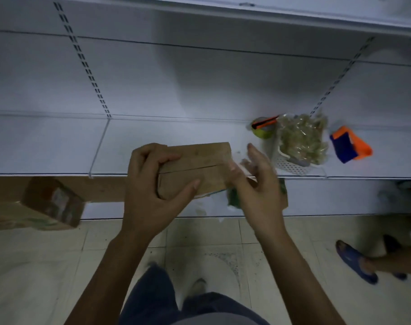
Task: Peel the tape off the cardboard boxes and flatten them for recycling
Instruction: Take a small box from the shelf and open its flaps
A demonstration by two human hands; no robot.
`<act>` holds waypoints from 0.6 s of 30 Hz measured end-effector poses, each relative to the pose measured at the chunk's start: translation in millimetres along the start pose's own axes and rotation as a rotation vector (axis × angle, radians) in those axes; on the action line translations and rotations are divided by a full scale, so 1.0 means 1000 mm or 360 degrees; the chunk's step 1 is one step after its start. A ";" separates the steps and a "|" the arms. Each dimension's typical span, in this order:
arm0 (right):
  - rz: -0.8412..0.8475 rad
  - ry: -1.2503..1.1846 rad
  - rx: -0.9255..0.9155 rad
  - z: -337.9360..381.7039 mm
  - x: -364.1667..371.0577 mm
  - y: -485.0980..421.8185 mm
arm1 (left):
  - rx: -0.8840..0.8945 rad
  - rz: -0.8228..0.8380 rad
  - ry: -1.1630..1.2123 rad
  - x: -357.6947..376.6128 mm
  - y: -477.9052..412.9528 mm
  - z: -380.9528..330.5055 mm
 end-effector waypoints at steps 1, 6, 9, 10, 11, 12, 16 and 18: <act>0.0004 0.0044 -0.0056 0.001 0.002 -0.002 | 0.0035 0.0030 -0.0020 0.007 -0.004 -0.003; -0.0040 0.0298 -0.0173 -0.005 0.002 -0.028 | 0.0158 0.0172 -0.0065 0.048 -0.023 -0.004; -0.0359 0.0285 -0.0192 -0.005 -0.025 -0.045 | 0.0137 0.0234 -0.0056 0.076 -0.038 0.010; -0.0478 0.0290 -0.0224 -0.001 -0.035 -0.050 | 0.0107 0.0254 -0.0030 0.085 -0.044 0.016; -0.0555 0.0186 -0.0239 0.000 -0.043 -0.057 | 0.0072 0.0262 -0.0002 0.093 -0.051 0.021; -0.0577 -0.0063 -0.0176 -0.002 -0.050 -0.065 | 0.0037 0.0262 0.0021 0.100 -0.059 0.026; -0.0525 -0.0916 0.0446 -0.044 -0.047 -0.109 | -0.0108 0.0306 -0.0011 0.122 -0.087 0.056; -0.0771 -0.0470 0.0144 -0.026 -0.056 -0.118 | -0.0157 0.0331 -0.0077 0.126 -0.096 0.073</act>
Point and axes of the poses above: each hand's wrist, its own y-axis away from the middle knuckle, its own x-axis out of the palm, z = x × y, the point moved 9 cm from there along -y, towards the middle knuckle, and after that the axes turned 9 degrees about x, right-handed, at the moved point
